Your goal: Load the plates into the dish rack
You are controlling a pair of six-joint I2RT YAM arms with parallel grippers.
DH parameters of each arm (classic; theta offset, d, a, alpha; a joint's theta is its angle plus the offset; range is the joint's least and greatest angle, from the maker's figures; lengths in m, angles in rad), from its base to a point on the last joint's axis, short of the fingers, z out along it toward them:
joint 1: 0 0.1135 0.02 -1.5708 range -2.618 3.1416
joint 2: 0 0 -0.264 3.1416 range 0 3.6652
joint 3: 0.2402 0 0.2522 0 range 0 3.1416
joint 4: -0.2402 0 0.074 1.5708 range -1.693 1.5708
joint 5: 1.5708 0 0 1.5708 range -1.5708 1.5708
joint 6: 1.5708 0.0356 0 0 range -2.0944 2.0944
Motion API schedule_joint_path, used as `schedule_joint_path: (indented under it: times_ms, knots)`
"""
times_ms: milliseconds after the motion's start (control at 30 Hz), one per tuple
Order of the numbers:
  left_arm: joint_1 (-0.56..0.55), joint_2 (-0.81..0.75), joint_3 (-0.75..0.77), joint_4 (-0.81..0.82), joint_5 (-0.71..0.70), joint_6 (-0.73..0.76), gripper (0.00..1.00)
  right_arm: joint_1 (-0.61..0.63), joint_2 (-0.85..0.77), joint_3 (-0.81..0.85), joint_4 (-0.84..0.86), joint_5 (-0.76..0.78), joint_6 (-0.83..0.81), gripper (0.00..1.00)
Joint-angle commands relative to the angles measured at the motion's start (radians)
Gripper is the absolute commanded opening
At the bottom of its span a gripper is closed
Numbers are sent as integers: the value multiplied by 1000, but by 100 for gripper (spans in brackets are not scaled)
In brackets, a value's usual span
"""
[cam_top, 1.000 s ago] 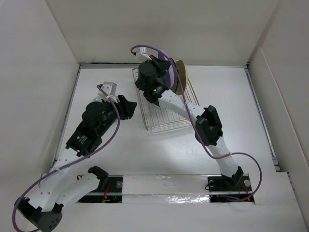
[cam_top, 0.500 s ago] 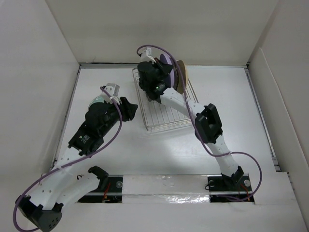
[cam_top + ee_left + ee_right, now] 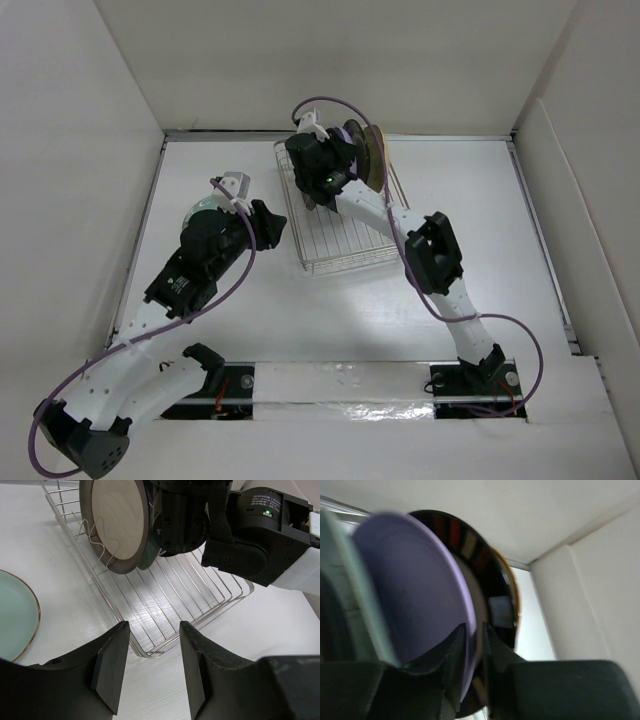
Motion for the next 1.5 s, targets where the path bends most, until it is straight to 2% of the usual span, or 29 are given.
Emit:
schedule_joint_path:
  times_ms: [0,67,167,233,300,433,567,600,633,667,700,733,800,833,867,967,1000,1033,1100,1233,1267,1300,1400,1467]
  knots:
    - [-5,0,-6,54,-13,7,41,2,-46,21,-49,-50,133,34]
    - [-5,0,-4,54,-16,7,41,2,-62,40,-77,-58,169,45]
    - [-5,6,-3,52,-23,4,41,-9,-85,107,-137,-71,199,56]
    - [12,12,-4,51,-21,1,41,-18,-85,199,-218,-73,228,58]
    - [38,17,-6,55,7,-18,41,-18,-105,222,-243,-96,242,60]
    - [47,46,20,42,-24,-27,41,-28,-209,201,-301,-208,343,68]
    - [58,84,45,13,-85,-36,38,-37,-385,16,-286,-364,440,72]
    - [58,98,43,5,-136,-41,35,-37,-478,-109,-251,-393,464,70]
    - [58,107,39,-23,-163,-47,34,-37,-532,-182,-229,-438,519,61]
    - [92,120,34,-41,-188,-54,31,-37,-586,-257,-203,-482,547,30]
    - [116,147,27,-55,-202,-56,22,-37,-640,-335,-133,-568,572,10]
    - [147,164,7,-67,-193,-53,14,-37,-751,-494,-93,-600,618,0]
    - [217,236,-3,-73,-171,-36,0,-3,-857,-645,26,-666,650,0]
    - [230,270,10,-83,-174,-27,0,6,-954,-769,59,-679,675,0]
    - [230,304,25,-95,-185,-19,0,15,-997,-820,79,-682,692,0]
    - [230,423,54,-119,-230,10,15,38,-1166,-1003,130,-720,744,0]
    - [230,452,56,-121,-248,28,28,38,-1206,-1044,148,-736,751,0]
    - [230,463,54,-123,-248,35,28,38,-1241,-1081,151,-751,767,0]
    - [230,489,54,-136,-294,38,44,38,-1323,-1156,148,-791,771,4]
    - [313,485,22,-115,-259,-52,45,38,-1392,-1225,153,-832,775,15]
    - [413,471,11,-97,-215,-76,45,38,-1402,-1236,153,-838,773,17]
    - [467,465,5,-83,-125,-97,45,38,-1427,-1253,153,-840,770,17]
    - [633,441,-21,-41,-50,-154,46,38,-1468,-1275,153,-839,747,19]
    - [693,445,-32,-26,-35,-186,46,38,-1490,-1291,145,-842,747,21]
